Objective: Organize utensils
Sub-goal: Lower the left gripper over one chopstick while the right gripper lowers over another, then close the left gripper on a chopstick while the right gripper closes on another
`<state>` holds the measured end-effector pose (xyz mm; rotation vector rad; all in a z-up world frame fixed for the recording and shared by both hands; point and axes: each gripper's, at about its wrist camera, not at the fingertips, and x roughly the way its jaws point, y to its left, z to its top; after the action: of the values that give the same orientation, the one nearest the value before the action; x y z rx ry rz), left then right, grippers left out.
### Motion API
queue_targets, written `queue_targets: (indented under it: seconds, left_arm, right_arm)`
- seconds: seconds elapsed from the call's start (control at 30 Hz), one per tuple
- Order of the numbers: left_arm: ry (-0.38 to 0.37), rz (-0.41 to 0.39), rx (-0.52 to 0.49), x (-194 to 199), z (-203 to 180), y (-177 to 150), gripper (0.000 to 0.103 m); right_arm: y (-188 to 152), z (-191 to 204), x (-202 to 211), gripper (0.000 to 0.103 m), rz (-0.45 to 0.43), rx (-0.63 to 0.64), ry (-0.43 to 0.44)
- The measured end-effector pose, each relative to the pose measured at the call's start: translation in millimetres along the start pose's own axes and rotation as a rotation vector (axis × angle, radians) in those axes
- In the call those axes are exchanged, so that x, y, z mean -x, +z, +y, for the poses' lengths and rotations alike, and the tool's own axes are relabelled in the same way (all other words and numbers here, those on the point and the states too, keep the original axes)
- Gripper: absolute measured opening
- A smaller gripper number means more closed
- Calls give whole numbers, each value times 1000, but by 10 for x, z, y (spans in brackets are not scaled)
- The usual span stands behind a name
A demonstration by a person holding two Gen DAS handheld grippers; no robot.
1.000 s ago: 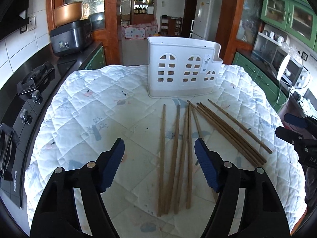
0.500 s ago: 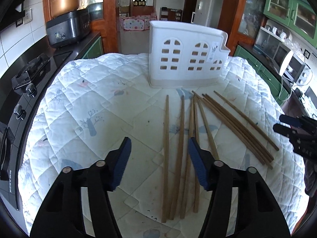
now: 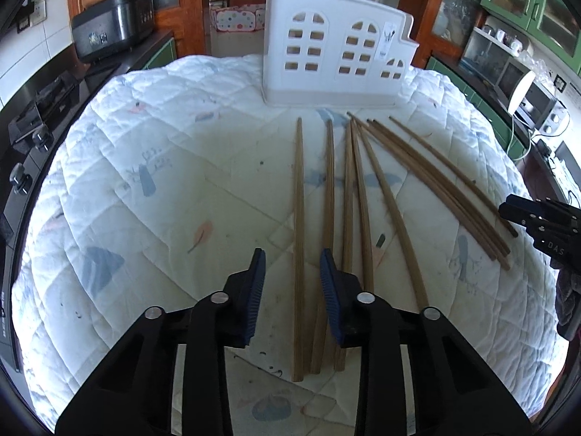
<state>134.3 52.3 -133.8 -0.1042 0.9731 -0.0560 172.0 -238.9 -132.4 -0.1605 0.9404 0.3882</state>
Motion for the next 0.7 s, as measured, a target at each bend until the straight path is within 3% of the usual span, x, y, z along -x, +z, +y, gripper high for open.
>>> queue_targets:
  seconds: [0.17,0.7]
  left_arm:
    - [0,9,2,-43,6,-20,23]
    - [4,42,8,-159,4,-103,23]
  right_arm:
    - [-56,0,-5,27,4,5,3]
    - [-148,2,-85,18,29,23,-9]
